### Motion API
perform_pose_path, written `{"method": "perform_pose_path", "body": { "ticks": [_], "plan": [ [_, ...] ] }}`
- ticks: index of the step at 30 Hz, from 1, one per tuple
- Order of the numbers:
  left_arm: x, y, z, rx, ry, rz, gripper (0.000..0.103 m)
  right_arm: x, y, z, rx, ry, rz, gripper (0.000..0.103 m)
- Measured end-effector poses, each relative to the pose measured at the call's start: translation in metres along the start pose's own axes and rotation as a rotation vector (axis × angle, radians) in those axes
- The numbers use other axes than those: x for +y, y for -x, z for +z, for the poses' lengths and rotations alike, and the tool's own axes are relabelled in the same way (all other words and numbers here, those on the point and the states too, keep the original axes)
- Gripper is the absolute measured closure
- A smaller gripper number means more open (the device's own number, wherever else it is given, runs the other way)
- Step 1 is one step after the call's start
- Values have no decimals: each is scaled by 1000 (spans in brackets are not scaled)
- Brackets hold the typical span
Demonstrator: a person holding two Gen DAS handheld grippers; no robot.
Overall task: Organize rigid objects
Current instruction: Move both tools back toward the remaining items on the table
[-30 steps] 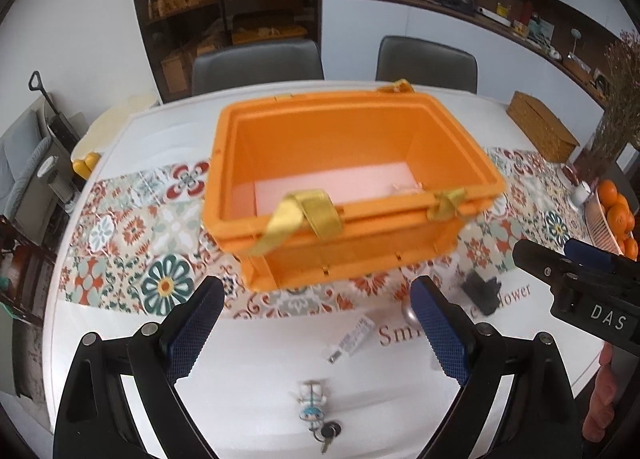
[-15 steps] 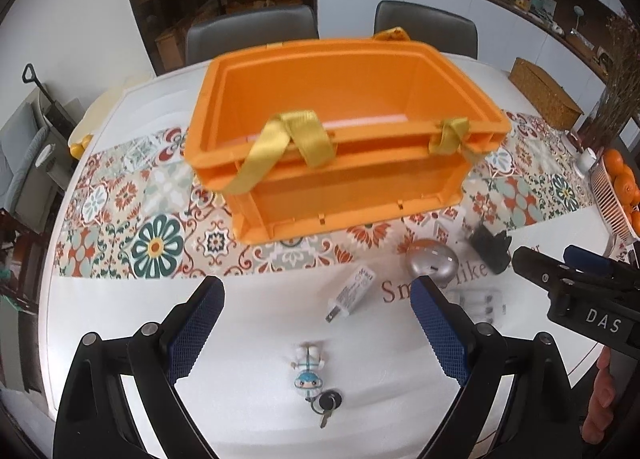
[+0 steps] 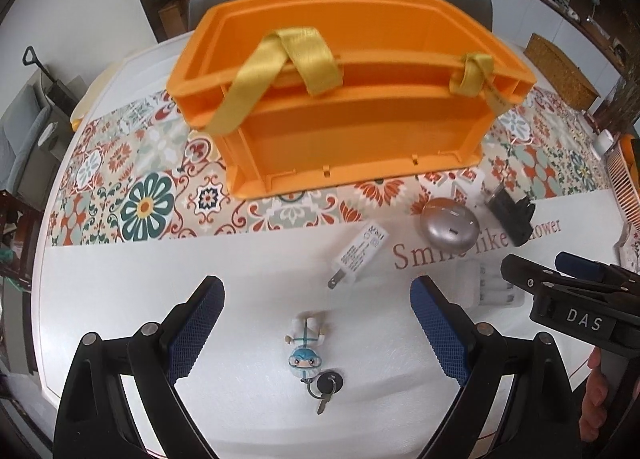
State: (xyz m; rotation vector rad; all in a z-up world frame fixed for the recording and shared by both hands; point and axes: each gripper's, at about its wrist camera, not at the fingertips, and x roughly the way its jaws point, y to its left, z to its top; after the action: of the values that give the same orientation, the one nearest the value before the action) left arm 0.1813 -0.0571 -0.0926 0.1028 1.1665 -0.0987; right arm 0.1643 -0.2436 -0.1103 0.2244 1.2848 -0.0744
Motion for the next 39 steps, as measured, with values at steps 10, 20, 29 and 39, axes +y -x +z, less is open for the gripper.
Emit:
{"method": "perform_pose_path", "body": {
  "ticks": [10,20,29,39],
  "plan": [
    [-4,-25,-8,66,9,20,8,2,-29,5,60,37,-16,17],
    [-9,-41,-12,107,5,31,8,4,-54,7,104,65,-27,17],
    [-9,-46,-14,130,4,41,8,8,-77,16,113,79,-41,18],
    [-6,-51,-13,135,9,31,8,23,-86,10,97,106,-70,24]
  ]
}}
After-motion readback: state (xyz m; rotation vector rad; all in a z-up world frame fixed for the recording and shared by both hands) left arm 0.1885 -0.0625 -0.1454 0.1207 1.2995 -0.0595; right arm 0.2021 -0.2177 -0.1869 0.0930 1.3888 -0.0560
